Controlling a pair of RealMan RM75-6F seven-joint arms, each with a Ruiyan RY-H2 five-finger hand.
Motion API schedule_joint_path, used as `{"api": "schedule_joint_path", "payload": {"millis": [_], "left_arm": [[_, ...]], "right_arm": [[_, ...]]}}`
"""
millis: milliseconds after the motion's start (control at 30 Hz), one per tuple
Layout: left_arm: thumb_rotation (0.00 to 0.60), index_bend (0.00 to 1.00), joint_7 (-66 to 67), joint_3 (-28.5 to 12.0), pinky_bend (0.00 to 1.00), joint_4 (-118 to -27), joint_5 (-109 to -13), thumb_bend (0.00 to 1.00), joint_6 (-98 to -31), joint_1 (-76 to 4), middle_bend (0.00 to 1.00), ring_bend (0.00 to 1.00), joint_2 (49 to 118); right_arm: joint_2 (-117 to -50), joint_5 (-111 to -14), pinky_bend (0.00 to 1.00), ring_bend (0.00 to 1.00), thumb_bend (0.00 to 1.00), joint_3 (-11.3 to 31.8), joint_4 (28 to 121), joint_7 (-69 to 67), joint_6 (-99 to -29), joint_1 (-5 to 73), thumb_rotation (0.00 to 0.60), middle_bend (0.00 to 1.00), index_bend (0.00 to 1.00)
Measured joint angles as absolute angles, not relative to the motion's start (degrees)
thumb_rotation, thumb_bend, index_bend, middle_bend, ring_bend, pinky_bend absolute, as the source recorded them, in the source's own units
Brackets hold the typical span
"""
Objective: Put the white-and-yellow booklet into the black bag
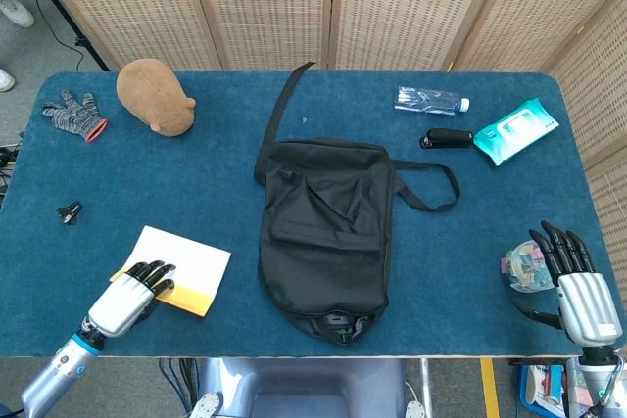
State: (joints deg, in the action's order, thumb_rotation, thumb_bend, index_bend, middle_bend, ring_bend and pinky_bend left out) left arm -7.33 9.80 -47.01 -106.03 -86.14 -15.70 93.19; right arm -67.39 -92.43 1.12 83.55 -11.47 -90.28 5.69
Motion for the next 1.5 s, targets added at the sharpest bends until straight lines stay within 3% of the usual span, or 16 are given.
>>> {"api": "schedule_joint_path", "payload": {"millis": [133,300,567,1000,1500], "left_arm": [[0.6,0.77,-7.5,9.1,0.59,-46.0,-105.7,0.58,-87.8,-15.7,0.49,0.45,94.0],[0.6,0.81,-10.2,8.5,0.63,-43.8,-105.8,0.59,-91.1,-15.8,0.54,0.49,94.7],[0.6,0.82,-14.2,6.1,0.63,-42.4,-105.3,0.59,-95.8,-17.4,0.55,0.5,93.9],[0.6,0.83,-12.1,3.0,0.63,-53.8,-104.9,0.59,-98.2,-20.8,0.55,0.5,85.9],[0.6,0.83,-9.3,0.4,0.63,-62.1,-104.5,0.59,-99.0,-22.6,0.55,0.5,78.1]], "right_arm": [[-67.4,-92.5,0.0,0.0,0.0,1.1,83.4,-11.6,-90.1,5.6,0.6,0.0,0.0],[-67.4,-93.1,0.0,0.0,0.0,0.7,83.5,-11.3,-89.0,6.0,0.6,0.0,0.0],[-64.1,-95.3,0.0,0.0,0.0,-0.3,88.4,-13.2,-83.2,9.4,0.6,0.0,0.0],[-56.7,-94.7,0.0,0.0,0.0,-0.1,105.0,-10.6,-62.3,21.9,0.6,0.0,0.0],[-63.5,-86.0,0.0,0.0,0.0,2.1,109.8,0.5,-52.1,28.8,0.6,0.0,0.0]]}}
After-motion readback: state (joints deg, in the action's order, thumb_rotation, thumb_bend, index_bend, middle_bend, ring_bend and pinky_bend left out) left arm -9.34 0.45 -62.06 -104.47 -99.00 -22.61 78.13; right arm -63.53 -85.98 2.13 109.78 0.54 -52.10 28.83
